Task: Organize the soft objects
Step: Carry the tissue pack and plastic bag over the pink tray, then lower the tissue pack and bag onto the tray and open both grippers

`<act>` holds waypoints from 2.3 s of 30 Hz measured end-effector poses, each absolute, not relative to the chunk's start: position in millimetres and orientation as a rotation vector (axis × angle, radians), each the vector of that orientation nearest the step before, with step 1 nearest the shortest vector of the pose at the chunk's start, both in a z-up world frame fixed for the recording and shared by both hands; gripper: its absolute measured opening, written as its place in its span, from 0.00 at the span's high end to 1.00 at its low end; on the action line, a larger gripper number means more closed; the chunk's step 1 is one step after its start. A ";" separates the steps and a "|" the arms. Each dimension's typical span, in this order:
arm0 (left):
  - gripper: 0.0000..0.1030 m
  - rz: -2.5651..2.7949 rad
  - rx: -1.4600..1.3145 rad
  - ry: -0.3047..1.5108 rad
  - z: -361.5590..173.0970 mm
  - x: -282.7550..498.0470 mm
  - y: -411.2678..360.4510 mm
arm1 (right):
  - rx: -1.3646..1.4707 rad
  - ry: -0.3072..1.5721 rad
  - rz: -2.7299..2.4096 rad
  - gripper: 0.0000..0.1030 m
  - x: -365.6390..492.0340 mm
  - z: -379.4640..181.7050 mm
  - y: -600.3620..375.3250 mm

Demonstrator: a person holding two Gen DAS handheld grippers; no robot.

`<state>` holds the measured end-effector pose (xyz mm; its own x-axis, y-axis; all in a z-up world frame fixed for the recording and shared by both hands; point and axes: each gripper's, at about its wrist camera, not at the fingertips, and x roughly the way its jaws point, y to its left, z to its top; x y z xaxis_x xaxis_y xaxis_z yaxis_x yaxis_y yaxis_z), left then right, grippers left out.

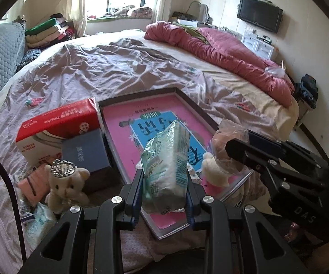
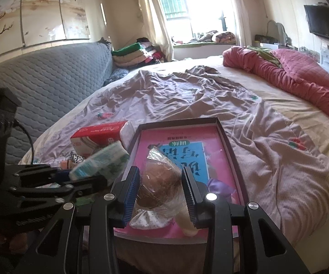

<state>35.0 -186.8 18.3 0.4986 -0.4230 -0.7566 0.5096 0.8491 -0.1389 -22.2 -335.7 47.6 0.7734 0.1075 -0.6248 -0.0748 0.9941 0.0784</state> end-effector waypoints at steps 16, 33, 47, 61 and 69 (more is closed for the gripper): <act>0.70 -0.575 0.141 0.955 -10.6 40.6 -194.2 | 0.093 0.781 0.152 0.62 -16.9 18.2 -334.3; 0.69 -0.578 0.150 0.982 -22.8 44.0 -195.2 | 0.106 0.836 0.151 0.62 -2.6 -6.6 -336.3; 0.69 -0.582 0.167 1.015 -35.2 49.1 -207.4 | 0.133 0.857 0.085 0.61 9.6 -21.8 -358.5; 0.68 -0.582 0.159 1.076 -47.1 51.7 -211.2 | 0.155 0.864 0.083 0.59 5.1 -21.7 -361.9; 0.63 -0.587 0.161 1.084 -47.7 50.8 -211.6 | 0.158 0.864 0.078 0.58 2.1 -20.1 -361.5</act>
